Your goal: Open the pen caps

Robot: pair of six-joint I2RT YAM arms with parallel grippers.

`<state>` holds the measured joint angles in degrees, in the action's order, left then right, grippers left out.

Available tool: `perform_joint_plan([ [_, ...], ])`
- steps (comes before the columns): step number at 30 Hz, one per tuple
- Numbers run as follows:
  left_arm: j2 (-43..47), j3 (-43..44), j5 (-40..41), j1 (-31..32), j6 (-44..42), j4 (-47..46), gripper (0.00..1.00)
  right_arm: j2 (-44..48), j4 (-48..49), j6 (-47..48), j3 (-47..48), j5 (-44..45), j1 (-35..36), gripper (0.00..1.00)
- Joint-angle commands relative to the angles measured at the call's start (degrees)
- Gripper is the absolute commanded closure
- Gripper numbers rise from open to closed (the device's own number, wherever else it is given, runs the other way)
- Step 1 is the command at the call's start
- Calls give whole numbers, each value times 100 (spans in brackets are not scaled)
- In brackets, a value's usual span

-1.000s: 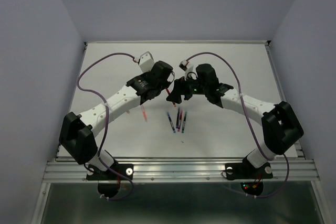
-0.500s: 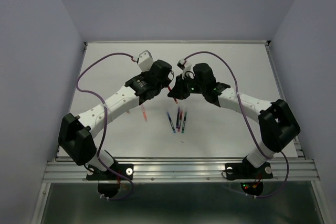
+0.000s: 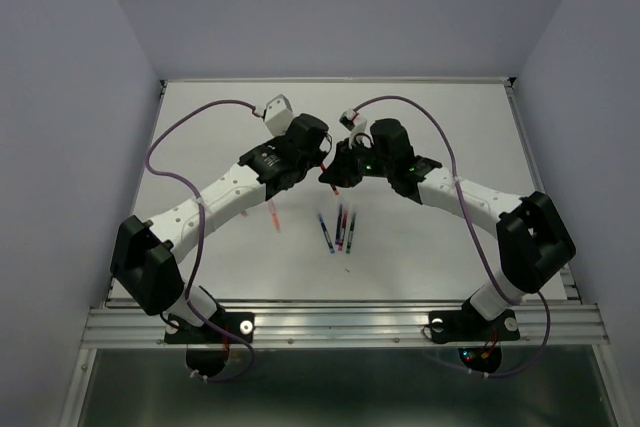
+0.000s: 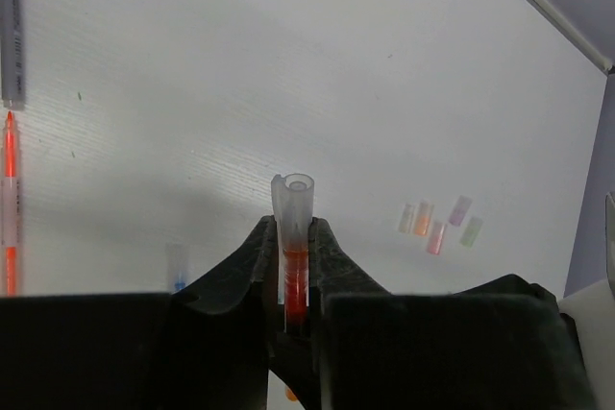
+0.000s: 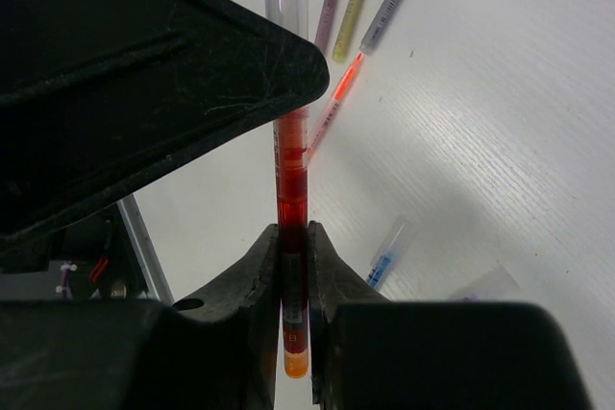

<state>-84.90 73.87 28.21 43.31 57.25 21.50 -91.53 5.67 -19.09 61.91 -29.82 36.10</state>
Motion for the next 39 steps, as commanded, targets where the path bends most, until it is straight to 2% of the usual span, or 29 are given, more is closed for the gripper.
perform_joint_plan([
  [1, 18, 181, 211, -16, -30, -67, 86, 293, 488, -94, 111, -296, 29, 99],
  [2, 26, 190, 264, -7, -30, -32, 96, 311, 479, -86, 85, -296, 29, 99],
  [3, 26, 190, 412, -24, -21, 3, 100, 328, 487, -95, 24, -296, 29, 99],
  [7, 35, 190, 756, -164, -144, -154, 100, 556, 296, 88, -213, -497, 29, 99],
  [14, -61, 347, 941, -1113, -478, -883, 100, 1321, -163, 213, -1039, -866, 29, 99],
  [18, -193, 672, 1073, -1289, -636, -902, 100, 1655, -444, 169, -1383, -850, 91, 99],
  [23, -97, 612, 766, -1395, -821, -805, 100, 1630, -883, -33, -1314, 519, -14, 99],
  [24, -79, 533, 652, -1395, -969, -788, 100, 1542, -927, -111, -1243, 1043, -85, 99],
  [29, -114, -222, -7, -1395, -962, -235, 100, 804, -1287, -279, -778, 1760, -1023, 99],
  [33, -202, -1075, -464, -1387, -936, -374, 100, -48, -1736, -147, -417, 3393, -1219, 96],
  [35, -359, -1172, -553, -1387, -927, -383, 100, -286, -1780, -77, -277, 3692, -1333, 95],
  [39, -675, -1068, -588, -1387, -988, -409, 100, -769, -1789, -86, 4, 3729, -1386, 93],
])
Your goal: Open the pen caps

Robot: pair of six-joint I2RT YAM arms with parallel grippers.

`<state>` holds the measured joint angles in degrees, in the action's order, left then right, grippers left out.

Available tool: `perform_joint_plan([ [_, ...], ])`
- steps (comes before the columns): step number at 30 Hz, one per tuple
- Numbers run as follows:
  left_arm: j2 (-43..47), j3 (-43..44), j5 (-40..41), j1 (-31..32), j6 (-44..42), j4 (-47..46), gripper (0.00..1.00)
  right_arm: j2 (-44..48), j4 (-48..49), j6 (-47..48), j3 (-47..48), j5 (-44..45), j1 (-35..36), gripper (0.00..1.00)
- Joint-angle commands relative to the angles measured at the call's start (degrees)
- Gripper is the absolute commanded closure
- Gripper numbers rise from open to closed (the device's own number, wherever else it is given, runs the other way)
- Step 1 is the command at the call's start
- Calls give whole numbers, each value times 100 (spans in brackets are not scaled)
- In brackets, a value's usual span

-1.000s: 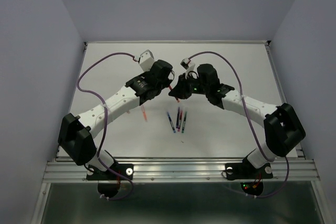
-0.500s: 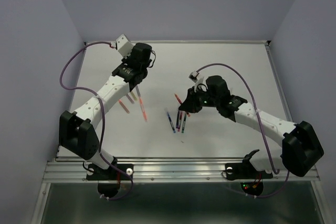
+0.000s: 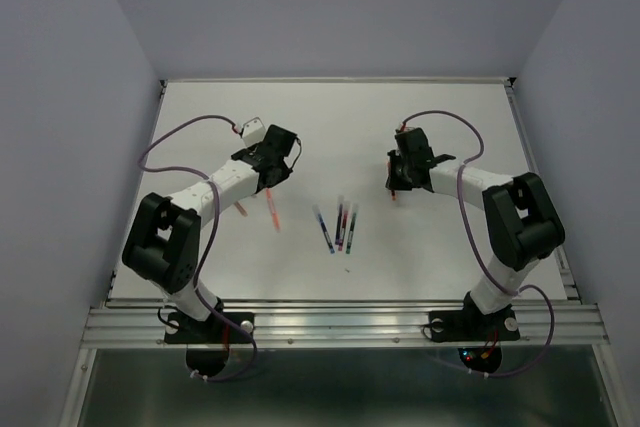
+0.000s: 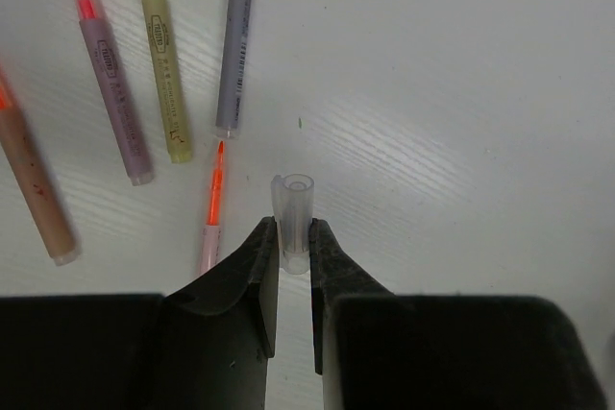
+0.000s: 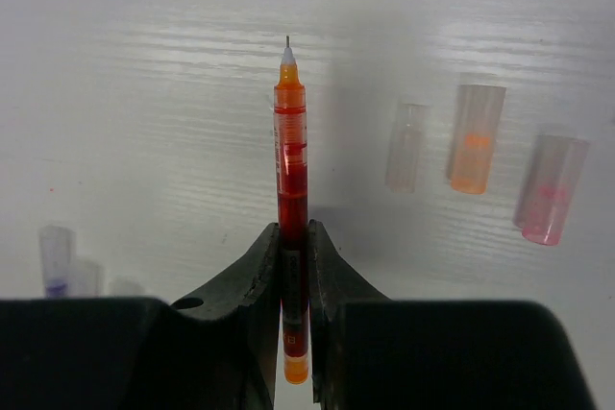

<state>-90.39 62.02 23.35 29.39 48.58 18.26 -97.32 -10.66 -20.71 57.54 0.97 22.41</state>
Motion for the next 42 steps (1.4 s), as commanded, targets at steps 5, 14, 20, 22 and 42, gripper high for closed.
perform_joint_plan([
  [5, -558, 381, 81, 6, -182, 107, 100, -446, -156, 146, 592, 790, -18, 85],
  [14, -1243, 908, 143, -47, -287, 222, 100, -560, -297, 128, 539, 983, -18, 76],
  [20, -1280, 1067, 108, -73, -322, 152, 100, -438, -306, 172, 548, 800, -18, 92],
  [22, -1271, 1093, 47, -73, -358, 99, 100, -376, -305, 164, 557, 747, -18, 92],
  [42, -2342, 2586, -1386, 849, -648, -710, 100, 1496, -191, -267, 302, 1212, -18, 94],
])
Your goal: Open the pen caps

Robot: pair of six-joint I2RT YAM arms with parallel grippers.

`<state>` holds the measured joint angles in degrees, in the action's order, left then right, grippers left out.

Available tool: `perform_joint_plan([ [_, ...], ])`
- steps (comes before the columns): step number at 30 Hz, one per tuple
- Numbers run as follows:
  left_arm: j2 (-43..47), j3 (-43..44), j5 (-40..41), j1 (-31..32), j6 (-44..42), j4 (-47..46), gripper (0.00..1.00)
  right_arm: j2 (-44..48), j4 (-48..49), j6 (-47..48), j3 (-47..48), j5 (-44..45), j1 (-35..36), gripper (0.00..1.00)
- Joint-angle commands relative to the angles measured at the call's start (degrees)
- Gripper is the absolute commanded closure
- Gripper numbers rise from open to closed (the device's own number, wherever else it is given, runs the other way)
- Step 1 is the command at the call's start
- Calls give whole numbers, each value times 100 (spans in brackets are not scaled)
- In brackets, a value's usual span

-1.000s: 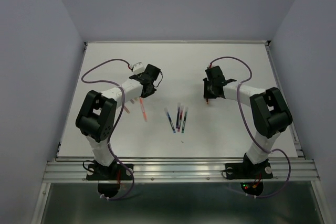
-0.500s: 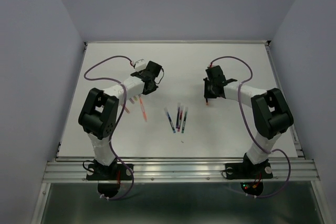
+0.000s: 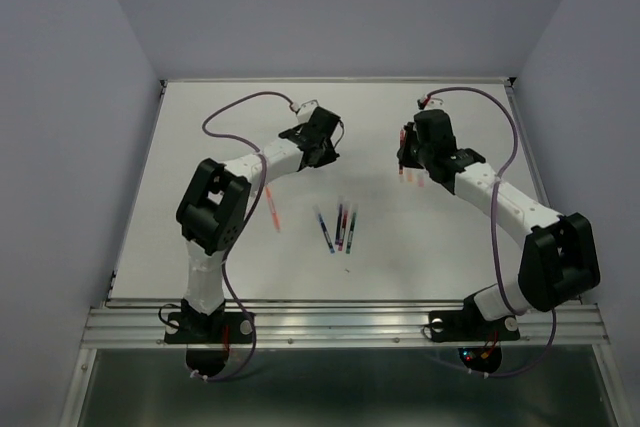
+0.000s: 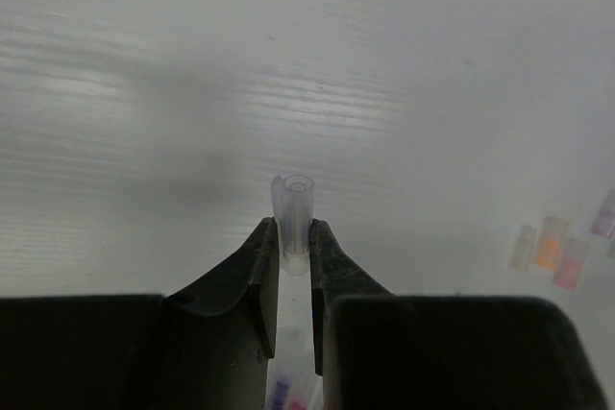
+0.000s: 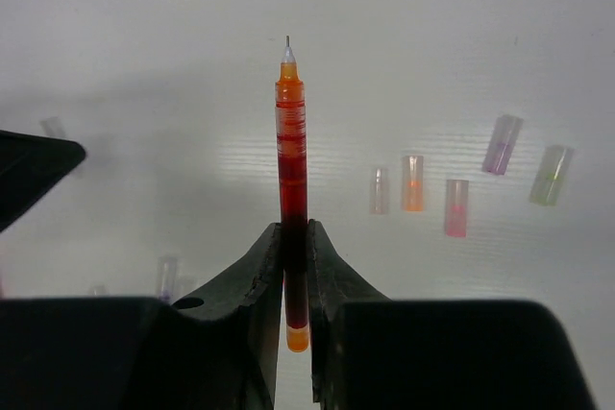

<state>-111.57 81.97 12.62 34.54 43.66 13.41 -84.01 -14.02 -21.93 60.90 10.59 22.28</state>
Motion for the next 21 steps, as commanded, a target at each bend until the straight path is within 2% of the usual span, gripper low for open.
perform_joint_plan([
  [1, -416, 861, -383, 482, -165, -225, 100, 200, 145, -162, -52, 312, -57, 94],
  [12, -1533, 2242, -832, 948, 20, -102, 100, 218, 163, -250, -237, 391, -119, 93],
  [21, -1877, 2472, -1095, 1107, 46, 39, 85, 315, 163, -259, -298, 479, -224, 91],
])
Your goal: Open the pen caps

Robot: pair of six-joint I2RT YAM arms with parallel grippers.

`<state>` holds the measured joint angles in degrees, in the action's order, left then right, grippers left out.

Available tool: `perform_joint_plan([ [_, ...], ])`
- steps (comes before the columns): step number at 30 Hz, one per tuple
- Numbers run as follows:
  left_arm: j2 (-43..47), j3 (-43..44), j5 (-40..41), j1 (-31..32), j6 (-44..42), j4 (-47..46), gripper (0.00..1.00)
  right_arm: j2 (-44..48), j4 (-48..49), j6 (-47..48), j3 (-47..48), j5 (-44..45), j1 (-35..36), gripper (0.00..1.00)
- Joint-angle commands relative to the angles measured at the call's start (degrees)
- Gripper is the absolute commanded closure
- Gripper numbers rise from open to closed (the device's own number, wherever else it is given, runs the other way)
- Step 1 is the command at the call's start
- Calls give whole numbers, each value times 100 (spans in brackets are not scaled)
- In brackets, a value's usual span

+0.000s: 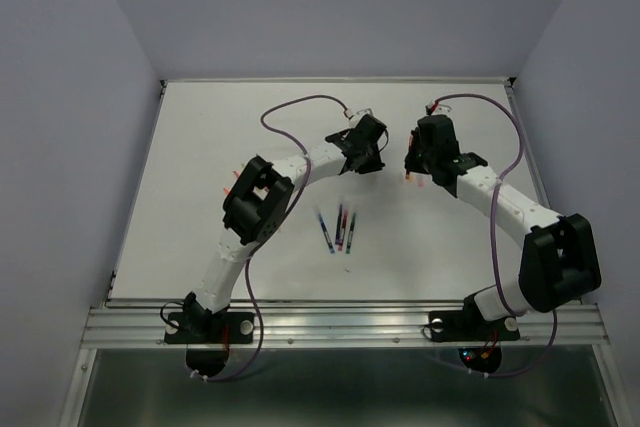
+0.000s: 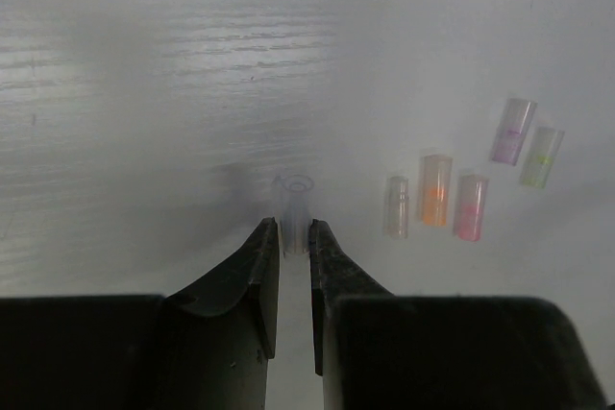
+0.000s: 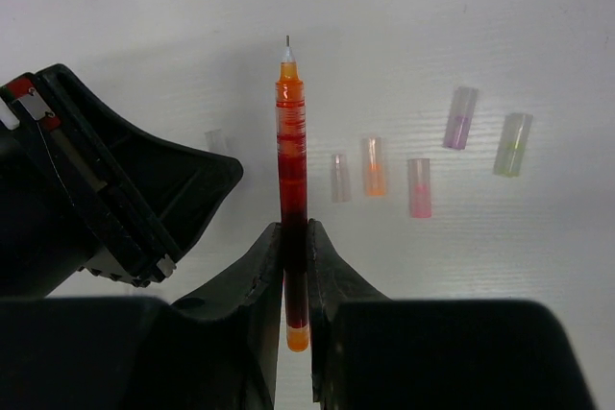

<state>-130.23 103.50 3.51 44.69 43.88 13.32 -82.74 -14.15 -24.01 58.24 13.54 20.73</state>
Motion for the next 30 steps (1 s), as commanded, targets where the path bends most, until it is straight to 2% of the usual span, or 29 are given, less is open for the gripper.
perform_joint_plan([
  [1, -28, 328, -201, 119, 42, 56, 85, 188, 167, -51, -40, 184, -69, 91],
  [3, -72, 346, -263, 128, 68, 48, 83, 188, 176, -60, -32, 175, -69, 91],
  [5, -81, 355, -324, 137, 60, 48, 77, 179, 176, -51, -32, 184, -69, 91],
  [9, 24, 285, -289, 154, 7, 57, 56, 179, 167, -51, -32, 210, -122, 90],
  [12, 51, 293, -202, 154, -46, 135, 45, 179, 167, -60, -32, 219, -122, 90],
  [14, 77, 355, -175, 154, -107, 188, 44, 205, 176, -60, -41, 254, -122, 90],
  [18, 357, 355, -79, 146, -317, 171, 34, 258, 176, -42, -49, 219, -122, 89],
  [19, 419, 363, -44, 146, -353, 179, 28, 267, 167, -42, -32, 228, -122, 89],
  [22, 613, 372, 35, 146, -520, 293, 27, 320, 167, -25, -14, 167, -122, 88],
  [25, 1034, 83, 141, 23, -573, 373, 27, 346, 176, 72, 3, -184, -122, 87],
  [28, 1815, -680, 334, -275, -495, 154, 24, 337, 307, 98, -58, -641, -122, 87],
  [30, 2525, -1444, 536, -573, -433, 48, 18, 303, 465, 72, -128, -1036, -18, 87],
])
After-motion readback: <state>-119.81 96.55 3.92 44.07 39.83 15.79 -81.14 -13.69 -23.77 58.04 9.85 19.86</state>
